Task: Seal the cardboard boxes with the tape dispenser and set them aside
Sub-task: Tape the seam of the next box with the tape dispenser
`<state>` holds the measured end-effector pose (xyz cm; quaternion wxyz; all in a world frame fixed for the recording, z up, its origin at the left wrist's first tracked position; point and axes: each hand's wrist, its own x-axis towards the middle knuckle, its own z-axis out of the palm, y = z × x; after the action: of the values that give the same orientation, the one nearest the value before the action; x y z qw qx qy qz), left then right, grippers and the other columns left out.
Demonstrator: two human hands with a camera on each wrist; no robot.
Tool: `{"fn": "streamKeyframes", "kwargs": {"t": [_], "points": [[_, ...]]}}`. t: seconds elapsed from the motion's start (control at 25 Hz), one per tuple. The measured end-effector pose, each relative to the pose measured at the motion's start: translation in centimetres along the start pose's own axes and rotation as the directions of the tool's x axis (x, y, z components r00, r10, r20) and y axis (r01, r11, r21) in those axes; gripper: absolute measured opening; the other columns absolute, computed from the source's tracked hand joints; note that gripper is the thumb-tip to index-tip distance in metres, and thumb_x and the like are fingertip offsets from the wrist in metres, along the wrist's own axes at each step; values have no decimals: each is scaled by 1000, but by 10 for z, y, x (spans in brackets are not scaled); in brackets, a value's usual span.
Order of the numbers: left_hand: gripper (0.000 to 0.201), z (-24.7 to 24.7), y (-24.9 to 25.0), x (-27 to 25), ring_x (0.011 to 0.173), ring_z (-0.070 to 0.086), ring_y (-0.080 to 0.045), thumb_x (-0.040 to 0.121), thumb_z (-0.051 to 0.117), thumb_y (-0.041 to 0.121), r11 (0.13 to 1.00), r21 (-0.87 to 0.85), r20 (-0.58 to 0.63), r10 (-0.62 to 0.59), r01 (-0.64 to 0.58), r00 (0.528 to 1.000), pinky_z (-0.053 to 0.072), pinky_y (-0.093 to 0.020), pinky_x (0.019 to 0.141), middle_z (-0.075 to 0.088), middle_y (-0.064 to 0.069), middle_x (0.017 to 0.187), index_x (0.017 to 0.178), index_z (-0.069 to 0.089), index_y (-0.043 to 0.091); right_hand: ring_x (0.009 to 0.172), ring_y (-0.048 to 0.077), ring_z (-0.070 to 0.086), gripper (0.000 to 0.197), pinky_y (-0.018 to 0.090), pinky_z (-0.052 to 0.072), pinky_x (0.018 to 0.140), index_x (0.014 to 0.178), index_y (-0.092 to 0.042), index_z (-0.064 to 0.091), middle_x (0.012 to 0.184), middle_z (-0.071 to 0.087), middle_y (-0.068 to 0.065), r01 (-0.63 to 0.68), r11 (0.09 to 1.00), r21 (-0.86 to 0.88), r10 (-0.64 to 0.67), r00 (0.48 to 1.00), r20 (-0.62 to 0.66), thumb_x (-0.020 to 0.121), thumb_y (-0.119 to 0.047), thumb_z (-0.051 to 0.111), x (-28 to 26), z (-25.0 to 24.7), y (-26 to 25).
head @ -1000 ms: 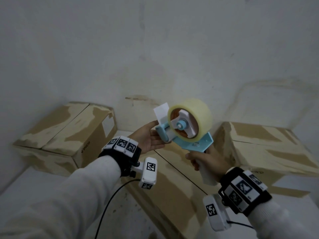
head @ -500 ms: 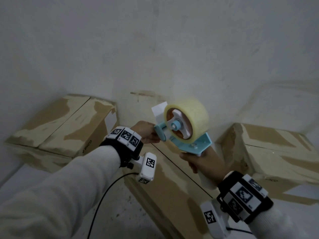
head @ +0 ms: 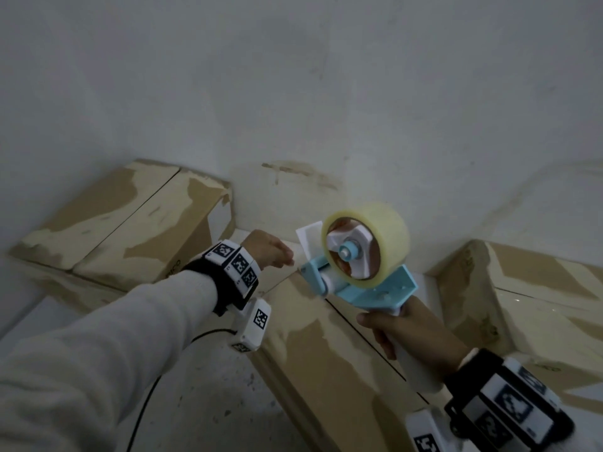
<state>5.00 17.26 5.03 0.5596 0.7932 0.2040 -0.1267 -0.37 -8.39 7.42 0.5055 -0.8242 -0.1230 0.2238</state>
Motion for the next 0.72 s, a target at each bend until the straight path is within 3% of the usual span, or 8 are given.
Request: {"fn": "streamKeyframes", "kwargs": {"t": [0.08, 0.2, 0.32, 0.44, 0.6, 0.72], "points": [[18, -2, -2, 6, 66, 59, -7, 80, 70, 5, 997, 76, 23, -6, 4, 1000, 37, -6, 34, 64, -3, 73, 96, 70, -3, 40, 22, 44, 27, 29, 43, 53, 70, 5, 54, 46, 53, 14, -9, 999, -36, 10, 1000, 27, 81, -16, 65, 8, 1, 2], [25, -1, -4, 10, 68, 58, -8, 82, 68, 5, 983, 180, 68, -38, 26, 997, 33, -4, 31, 64, -2, 75, 105, 69, -4, 41, 23, 44, 29, 26, 42, 51, 71, 9, 55, 47, 53, 15, -34, 998, -59, 36, 999, 31, 81, -17, 65, 13, 2, 4], [31, 5, -3, 14, 81, 62, -15, 87, 63, 8, 955, 289, 118, -108, 69, 987, 35, -4, 32, 68, -12, 108, 115, 64, -4, 41, 23, 43, 29, 24, 42, 50, 74, 9, 56, 47, 53, 16, -45, 997, -67, 49, 998, 45, 83, -18, 63, 12, 3, 4], [35, 12, -3, 16, 109, 62, -23, 94, 54, 17, 896, 432, 147, -186, 106, 971, 46, -11, 47, 61, -13, 126, 121, 57, -4, 42, 21, 44, 32, 26, 43, 52, 68, 8, 54, 46, 53, 15, -53, 994, -94, 56, 998, 30, 82, -20, 63, 12, 4, 4], [41, 6, -9, 17, 112, 60, -29, 90, 60, 20, 834, 548, 145, -167, 61, 975, 51, -31, 77, 57, -17, 130, 127, 49, 3, 40, 16, 43, 32, 29, 43, 52, 56, -7, 49, 42, 49, 2, -75, 994, -76, 77, 997, 22, 84, -13, 62, 7, 8, -3], [31, 6, -6, 17, 95, 56, -25, 87, 59, 3, 881, 466, 201, -17, -80, 979, 47, -31, 73, 59, -20, 125, 118, 57, 4, 40, 15, 43, 29, 27, 42, 49, 57, -11, 50, 42, 49, 0, -88, 995, -52, 88, 996, 8, 83, -14, 63, 5, 9, -5]]}}
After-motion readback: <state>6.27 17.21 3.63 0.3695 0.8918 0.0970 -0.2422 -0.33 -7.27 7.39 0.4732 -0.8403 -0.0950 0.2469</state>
